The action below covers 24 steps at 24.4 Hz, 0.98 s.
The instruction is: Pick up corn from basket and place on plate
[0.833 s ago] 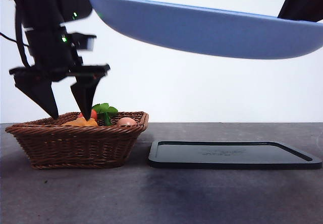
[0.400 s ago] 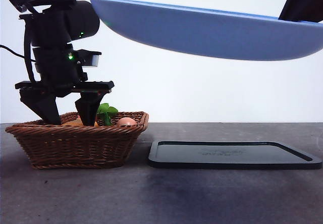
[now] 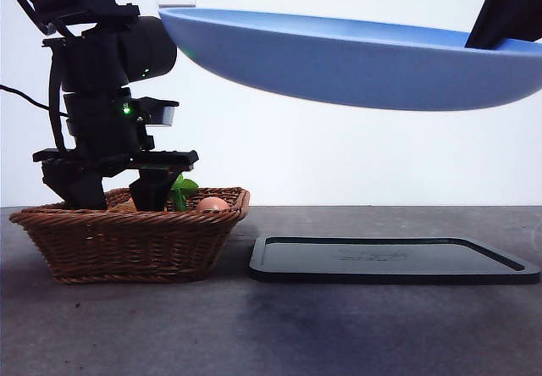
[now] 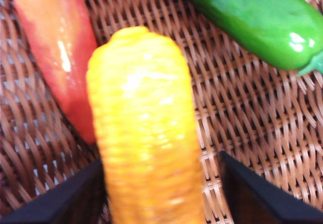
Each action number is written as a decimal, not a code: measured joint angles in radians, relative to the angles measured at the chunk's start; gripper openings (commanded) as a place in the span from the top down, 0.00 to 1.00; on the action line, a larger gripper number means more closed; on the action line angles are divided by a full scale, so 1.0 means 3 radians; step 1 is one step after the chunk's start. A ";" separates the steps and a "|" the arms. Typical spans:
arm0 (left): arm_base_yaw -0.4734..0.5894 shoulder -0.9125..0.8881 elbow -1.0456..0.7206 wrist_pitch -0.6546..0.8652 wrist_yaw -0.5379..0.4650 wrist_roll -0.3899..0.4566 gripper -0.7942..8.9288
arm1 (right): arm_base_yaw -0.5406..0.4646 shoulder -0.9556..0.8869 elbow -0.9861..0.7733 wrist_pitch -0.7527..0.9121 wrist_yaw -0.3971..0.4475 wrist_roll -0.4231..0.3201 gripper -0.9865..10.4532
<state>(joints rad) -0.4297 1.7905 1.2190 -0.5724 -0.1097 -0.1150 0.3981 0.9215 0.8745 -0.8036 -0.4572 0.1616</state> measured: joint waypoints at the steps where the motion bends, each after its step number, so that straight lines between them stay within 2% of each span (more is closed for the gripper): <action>1: 0.0000 0.0000 0.0000 0.0000 0.0000 0.0000 0.65 | 0.0000 0.0000 0.0000 0.0000 0.0000 0.0000 0.91; 7: -0.0004 0.0000 0.0001 -0.0036 0.0000 -0.0013 0.72 | 0.0000 0.0000 0.0000 0.0000 0.0003 0.0000 0.91; 13: -0.0009 -0.0001 0.0043 -0.0158 0.0000 -0.0014 0.74 | 0.0000 0.0000 0.0000 0.0000 0.0086 0.0000 0.91; 16: -0.0009 -0.0060 0.0061 -0.0195 0.0000 -0.0015 0.74 | 0.0000 0.0000 0.0000 -0.0001 0.0215 0.0001 0.91; 20: -0.0009 -0.0295 0.0122 -0.0223 0.0003 -0.0060 0.74 | 0.0000 0.0019 0.0000 -0.0003 0.0581 0.0001 0.91; 24: -0.0022 -0.0609 0.0168 -0.0220 0.0013 -0.0103 0.74 | -0.0034 0.0159 0.0000 0.0001 0.0643 0.0005 0.91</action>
<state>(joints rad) -0.4362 1.6077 1.2694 -0.6384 -0.1059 -0.1459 0.3878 0.9691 0.8745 -0.8032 -0.2642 0.1631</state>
